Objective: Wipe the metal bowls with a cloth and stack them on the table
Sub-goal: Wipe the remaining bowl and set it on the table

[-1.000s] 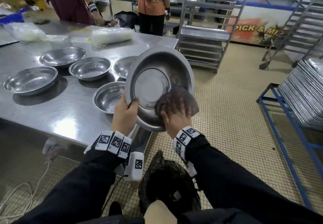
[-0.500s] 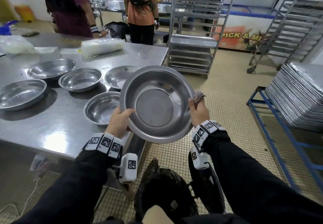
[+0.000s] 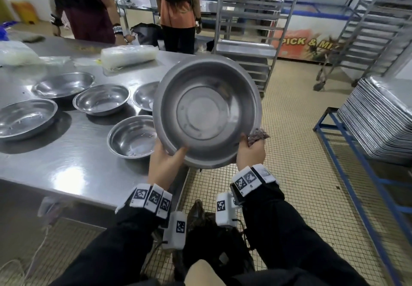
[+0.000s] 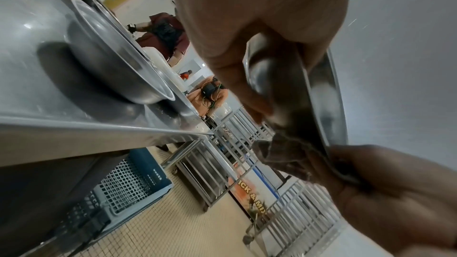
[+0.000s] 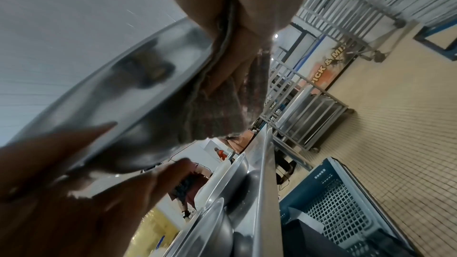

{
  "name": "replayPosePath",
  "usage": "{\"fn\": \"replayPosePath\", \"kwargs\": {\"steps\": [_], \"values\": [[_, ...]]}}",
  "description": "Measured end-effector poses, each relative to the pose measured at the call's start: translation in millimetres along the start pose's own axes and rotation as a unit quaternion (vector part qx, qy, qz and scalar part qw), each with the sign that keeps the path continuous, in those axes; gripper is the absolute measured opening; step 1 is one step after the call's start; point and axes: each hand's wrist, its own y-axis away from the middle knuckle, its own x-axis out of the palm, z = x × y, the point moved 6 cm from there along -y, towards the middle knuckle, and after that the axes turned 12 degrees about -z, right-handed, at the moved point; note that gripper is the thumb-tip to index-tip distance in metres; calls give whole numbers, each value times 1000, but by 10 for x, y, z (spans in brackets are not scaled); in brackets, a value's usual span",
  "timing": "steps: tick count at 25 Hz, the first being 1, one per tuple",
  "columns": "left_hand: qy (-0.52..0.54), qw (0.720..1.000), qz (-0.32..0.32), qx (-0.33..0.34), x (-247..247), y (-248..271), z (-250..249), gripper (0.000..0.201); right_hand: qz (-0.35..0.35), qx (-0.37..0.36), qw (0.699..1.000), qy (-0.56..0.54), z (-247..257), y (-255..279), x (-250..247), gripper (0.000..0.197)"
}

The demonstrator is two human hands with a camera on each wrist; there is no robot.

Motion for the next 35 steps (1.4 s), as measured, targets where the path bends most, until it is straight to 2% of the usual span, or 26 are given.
{"fn": "replayPosePath", "kwargs": {"steps": [3, 5, 7, 9, 10, 12, 14, 15, 16, 17, 18, 19, 22, 24, 26, 27, 29, 33, 35], "values": [[24, 1000, 8, -6, 97, 77, 44, 20, 40, -3, 998, -39, 7, 143, 79, 18], [38, 998, -21, -37, 48, -7, 104, 13, 86, -2, 996, -29, -15, 188, 157, 19], [20, 996, -57, -59, -59, -129, 112, 11, 113, 5, 994, 3, -74, 205, 190, 25], [-19, 996, -78, -48, -169, -235, 64, 15, 109, 12, 993, 36, -174, 215, 152, 27], [-40, 995, -85, -34, -218, -273, 13, 19, 106, -2, 993, 47, -216, 227, 141, 27], [-83, 992, -98, -14, -310, -320, -30, 24, 113, -104, 987, 55, -182, 311, 156, 28], [-122, 987, -104, -6, -361, -336, -5, 14, 174, -252, 949, 74, -139, 487, 292, 24], [-136, 985, -101, -3, -365, -335, 7, 8, 243, -313, 910, 119, -185, 640, 412, 35], [-140, 985, -97, -5, -358, -333, 20, 8, 320, -360, 857, 183, -275, 828, 516, 51], [-137, 986, -93, -10, -340, -322, 36, 13, 384, -387, 804, 239, -377, 1012, 578, 59], [-133, 987, -86, -14, -314, -309, 42, 17, 426, -399, 768, 264, -465, 1142, 607, 62], [-135, 988, -74, -13, -278, -291, 24, 19, 449, -397, 756, 265, -491, 1235, 600, 64], [-157, 987, -27, 16, -186, -255, -98, 27, 478, -358, 752, 278, -530, 1207, 622, 57], [-168, 985, -20, 36, -178, -268, -170, 27, 454, -360, 725, 372, -561, 961, 653, 50], [-180, 982, -28, 47, -200, -281, -207, 25, 398, -376, 692, 471, -572, 654, 635, 54], [-177, 983, -33, 44, -208, -281, -208, 25, 368, -382, 685, 499, -553, 547, 615, 57], [-158, 986, -47, 30, -213, -263, -189, 26, 336, -372, 707, 500, -513, 520, 573, 60], [-141, 985, -94, 36, -185, -220, -199, 28, 391, -291, 806, 336, -428, 999, 615, 59], [-130, 986, -98, 35, -144, -205, -236, 27, 363, -294, 829, 306, -402, 1053, 626, 62]]}}
